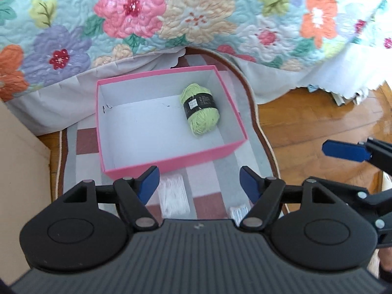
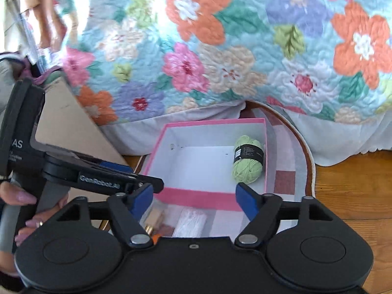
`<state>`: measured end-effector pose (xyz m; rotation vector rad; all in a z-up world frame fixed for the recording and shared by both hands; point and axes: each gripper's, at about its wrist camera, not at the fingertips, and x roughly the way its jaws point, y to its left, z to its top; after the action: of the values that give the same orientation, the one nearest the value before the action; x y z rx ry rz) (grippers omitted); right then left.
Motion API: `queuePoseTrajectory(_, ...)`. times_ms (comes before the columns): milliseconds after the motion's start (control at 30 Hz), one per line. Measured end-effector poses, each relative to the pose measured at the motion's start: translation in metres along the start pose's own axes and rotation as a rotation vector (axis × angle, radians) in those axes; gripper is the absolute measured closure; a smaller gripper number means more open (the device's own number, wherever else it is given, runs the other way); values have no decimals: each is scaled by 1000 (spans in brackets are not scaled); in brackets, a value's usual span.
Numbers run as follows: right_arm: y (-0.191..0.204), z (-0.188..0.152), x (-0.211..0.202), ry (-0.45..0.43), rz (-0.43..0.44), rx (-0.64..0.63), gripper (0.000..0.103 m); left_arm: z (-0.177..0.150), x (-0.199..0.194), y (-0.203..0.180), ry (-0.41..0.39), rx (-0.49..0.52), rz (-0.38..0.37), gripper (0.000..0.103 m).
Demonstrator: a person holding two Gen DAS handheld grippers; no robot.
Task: Organize objects
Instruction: 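Open the right tool, release the yarn, and withdraw, then grasp the purple plush toy with the right tool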
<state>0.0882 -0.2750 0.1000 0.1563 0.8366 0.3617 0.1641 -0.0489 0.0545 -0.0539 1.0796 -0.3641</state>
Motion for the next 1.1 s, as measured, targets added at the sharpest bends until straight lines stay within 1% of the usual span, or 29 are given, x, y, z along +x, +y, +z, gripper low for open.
queuePoseTrajectory(67,6,-10,-15,0,-4,-35,13,-12,-14,-3,-9,9,1,29)
queuePoseTrajectory(233,16,-39,-41,4,-29,-79,10,-49,-42,-5,-12,5,-40,22)
queuePoseTrajectory(267,17,-45,-45,4,-34,-86,10,-57,-46,-5,-17,5,-37,20)
queuePoseTrajectory(400,21,-68,-59,2,-42,-114,9,-86,-58,-11,-31,62,4,14)
queuePoseTrajectory(433,21,-73,-60,4,-42,-120,9,-92,-59,-12,-30,76,10,11)
queuePoseTrajectory(533,23,-91,-60,3,-15,-135,9,-112,-57,-17,-20,98,29,8)
queuePoseTrajectory(600,24,-105,-53,7,8,-154,9,-126,-50,-21,-7,118,32,7)
queuePoseTrajectory(733,24,-132,-31,31,18,-168,9,-146,-25,-24,49,130,31,7)
queuePoseTrajectory(833,21,-153,-13,15,39,-194,9,-156,-2,-21,90,114,22,7)
queuePoseTrajectory(967,13,-175,18,42,33,-215,10,-162,23,-13,122,61,-22,7)
queuePoseTrajectory(1100,9,-190,42,64,44,-225,10,-164,51,-9,132,47,-87,7)
